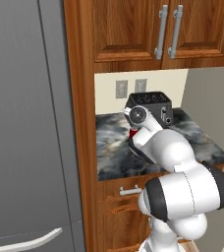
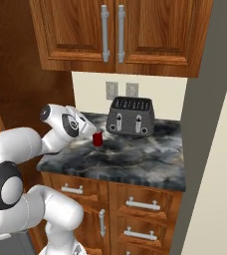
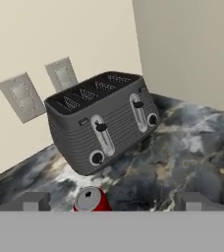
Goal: Move the drinks to the dining counter.
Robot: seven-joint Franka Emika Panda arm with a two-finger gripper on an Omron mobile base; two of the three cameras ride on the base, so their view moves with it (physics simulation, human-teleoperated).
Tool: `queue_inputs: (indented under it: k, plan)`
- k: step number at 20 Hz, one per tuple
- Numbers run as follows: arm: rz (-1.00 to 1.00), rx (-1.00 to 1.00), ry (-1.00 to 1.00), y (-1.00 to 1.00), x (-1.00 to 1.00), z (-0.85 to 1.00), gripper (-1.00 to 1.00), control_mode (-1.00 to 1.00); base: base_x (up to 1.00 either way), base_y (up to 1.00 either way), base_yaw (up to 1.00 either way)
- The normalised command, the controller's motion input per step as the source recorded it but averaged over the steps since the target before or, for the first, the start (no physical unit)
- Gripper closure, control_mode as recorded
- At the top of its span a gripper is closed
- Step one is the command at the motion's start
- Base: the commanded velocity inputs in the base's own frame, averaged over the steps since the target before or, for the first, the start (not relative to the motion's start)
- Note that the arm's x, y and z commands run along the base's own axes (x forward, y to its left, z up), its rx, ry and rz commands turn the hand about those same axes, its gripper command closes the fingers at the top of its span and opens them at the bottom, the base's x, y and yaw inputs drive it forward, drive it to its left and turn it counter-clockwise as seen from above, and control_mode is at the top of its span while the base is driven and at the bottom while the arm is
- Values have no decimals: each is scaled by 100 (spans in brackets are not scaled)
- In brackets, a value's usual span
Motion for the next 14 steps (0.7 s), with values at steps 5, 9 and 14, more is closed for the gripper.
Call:
queue_inputs:
  k: [5,9,14]
  plan:
    - [12,0,25,0,4,0,-100,-100,0,0,0]
    - [27,0,25,0,0,0,-100,-100,0,0,0]
    - [30,0,26,0,0,0,-100,-100,0,0,0]
